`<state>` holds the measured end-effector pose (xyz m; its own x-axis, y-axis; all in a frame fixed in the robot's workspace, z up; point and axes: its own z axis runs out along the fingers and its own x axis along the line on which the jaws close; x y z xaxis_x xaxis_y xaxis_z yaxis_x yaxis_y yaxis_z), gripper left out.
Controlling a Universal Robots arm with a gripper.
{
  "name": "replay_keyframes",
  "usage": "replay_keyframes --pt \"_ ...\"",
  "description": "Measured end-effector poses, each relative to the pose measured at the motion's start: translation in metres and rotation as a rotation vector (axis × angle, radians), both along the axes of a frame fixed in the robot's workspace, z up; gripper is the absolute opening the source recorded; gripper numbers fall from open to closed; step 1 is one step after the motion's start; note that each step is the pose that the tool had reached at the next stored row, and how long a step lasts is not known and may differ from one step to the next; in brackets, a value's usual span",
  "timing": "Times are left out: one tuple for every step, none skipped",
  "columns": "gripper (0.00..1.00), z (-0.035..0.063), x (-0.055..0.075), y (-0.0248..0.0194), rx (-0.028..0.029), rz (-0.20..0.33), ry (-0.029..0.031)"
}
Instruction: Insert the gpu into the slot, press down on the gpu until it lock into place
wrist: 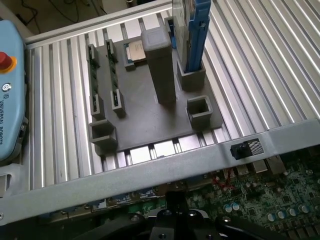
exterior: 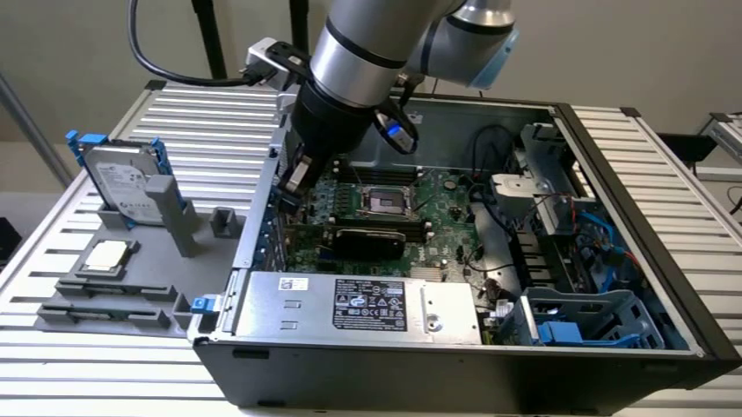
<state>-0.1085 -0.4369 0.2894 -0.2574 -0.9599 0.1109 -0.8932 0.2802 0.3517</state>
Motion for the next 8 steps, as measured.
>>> replay_keyframes --pt "0.11 -0.0006 -0.0003 0.0 -0.0001 0.0 -0.0002" --pt "0.11 -0.001 -0.0004 0.0 -0.0002 0.0 -0.0002" --pt "0.11 -0.0012 -0.0004 0.0 -0.0004 0.0 -0.0003" --pt "0.11 -0.0014 -0.0004 0.0 -0.0004 0.0 -0.0006" --pt "0.11 -0.0016 -0.0005 0.0 -0.0004 0.0 -0.001" --pt "0.11 -0.0017 -0.0005 0.0 -0.0004 0.0 -0.0013" --pt "0.11 -0.0018 -0.0005 0.0 -0.0005 0.0 -0.0016" --pt "0.11 -0.0018 -0.0005 0.0 -0.0006 0.0 -0.0019"
